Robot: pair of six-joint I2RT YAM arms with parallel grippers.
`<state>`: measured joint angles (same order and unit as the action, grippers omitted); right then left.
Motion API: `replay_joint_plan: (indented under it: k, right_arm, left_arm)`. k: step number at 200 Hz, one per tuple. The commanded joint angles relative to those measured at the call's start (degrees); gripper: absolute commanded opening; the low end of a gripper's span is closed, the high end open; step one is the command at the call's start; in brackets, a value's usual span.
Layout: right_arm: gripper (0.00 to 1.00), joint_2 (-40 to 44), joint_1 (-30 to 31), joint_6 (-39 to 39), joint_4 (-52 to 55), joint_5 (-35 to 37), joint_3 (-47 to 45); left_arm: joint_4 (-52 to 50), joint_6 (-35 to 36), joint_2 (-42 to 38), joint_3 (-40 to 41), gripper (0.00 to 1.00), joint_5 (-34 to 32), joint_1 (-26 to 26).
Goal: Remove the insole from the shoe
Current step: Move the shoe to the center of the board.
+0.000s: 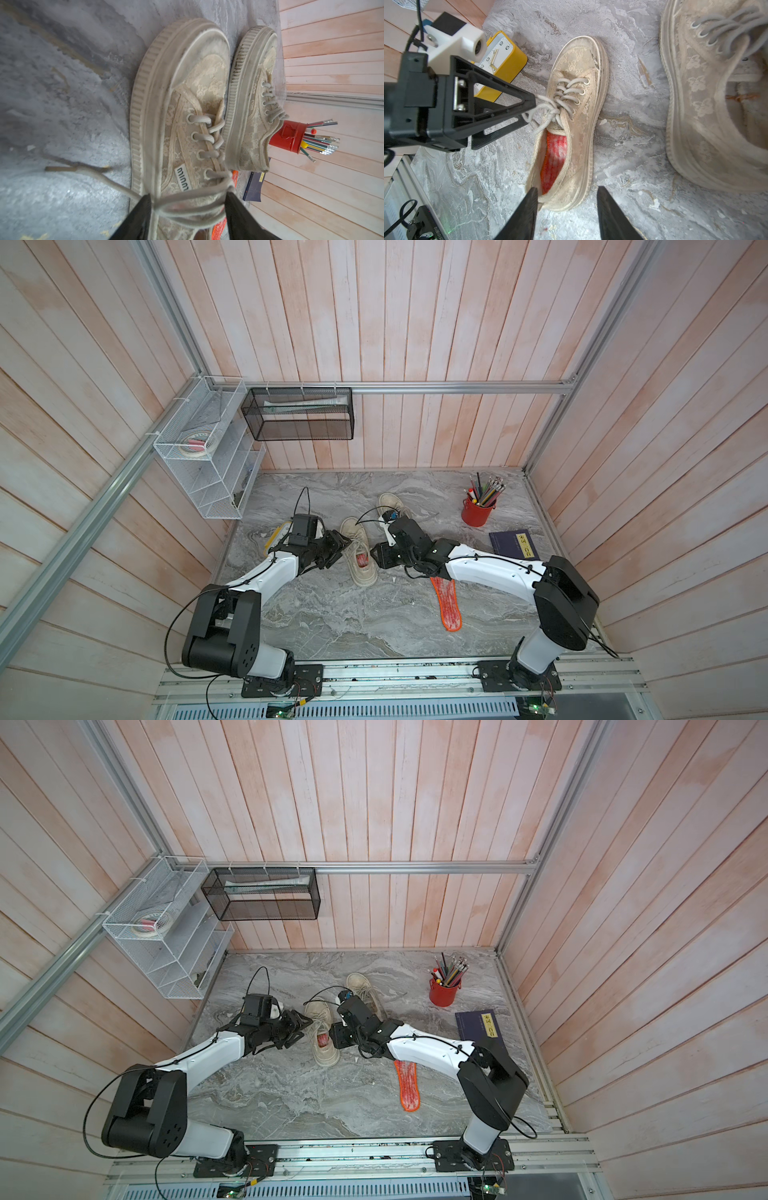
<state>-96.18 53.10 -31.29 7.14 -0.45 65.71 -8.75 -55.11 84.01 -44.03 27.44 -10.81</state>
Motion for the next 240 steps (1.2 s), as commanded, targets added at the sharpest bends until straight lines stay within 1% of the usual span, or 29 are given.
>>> replay_joint_plan:
  k: [1,35,51,63,87,105,129,142,182,195,206,216,225,240]
  right_arm:
    - [0.48,0.8,0.2,0.1,0.2,-0.9,-0.2]
    - [0.48,0.7,0.1,0.4,-0.2,-1.0,-0.1]
    - [0.47,0.1,0.2,1.1,-0.2,-1.1,0.1]
    - [0.46,-0.4,0.2,1.8,0.1,-1.1,0.5]
    - [0.42,-1.6,0.2,3.4,0.7,-1.1,1.7]
    - [0.37,-2.6,0.2,4.2,1.7,-2.0,3.5]
    - [0.29,-4.2,0.2,3.9,1.6,-5.0,5.6]
    - [0.27,-5.2,0.3,3.3,1.6,-5.5,6.4]
    - [0.23,-9.1,0.2,1.8,7.3,0.2,11.1]
    - [0.26,-10.3,0.2,1.8,8.6,0.6,12.5]
    - [0.36,-11.4,0.2,1.7,9.4,0.5,13.7]
    - [0.41,-12.5,0.2,1.7,10.1,0.2,14.7]
    - [0.43,-13.4,0.2,1.9,10.3,-0.6,15.4]
    - [0.43,-14.6,0.2,1.9,10.5,-1.3,16.5]
  left_arm:
    - [3.9,-0.1,1.2,-0.7,0.45,2.3,0.5]
    - [3.8,0.0,0.7,-2.6,0.2,3.0,0.6]
    - [3.5,0.2,0.4,-3.6,0.12,3.4,0.7]
    - [3.5,0.1,0.5,-4.2,0.06,3.7,0.8]
    - [3.3,-0.1,0.8,-5.4,0.0,3.9,1.0]
    - [3.4,-0.3,1.6,-6.2,0.0,3.8,1.4]
    - [3.2,-0.2,3.3,-7.2,0.0,3.5,2.3]
    - [3.2,-0.1,4.3,-7.6,0.0,2.7,3.0]
    - [3.5,1.0,8.4,-8.1,0.0,1.5,5.7]
    - [3.4,1.9,9.8,-8.3,0.0,1.3,5.9]
    - [3.4,2.5,10.8,-8.3,0.0,1.2,6.0]
    - [3.4,3.0,11.5,-8.2,0.0,1.1,6.0]
    - [3.3,3.5,12.0,-8.2,0.0,0.8,6.0]
    - [3.0,4.0,12.5,-8.0,0.0,0.2,6.0]
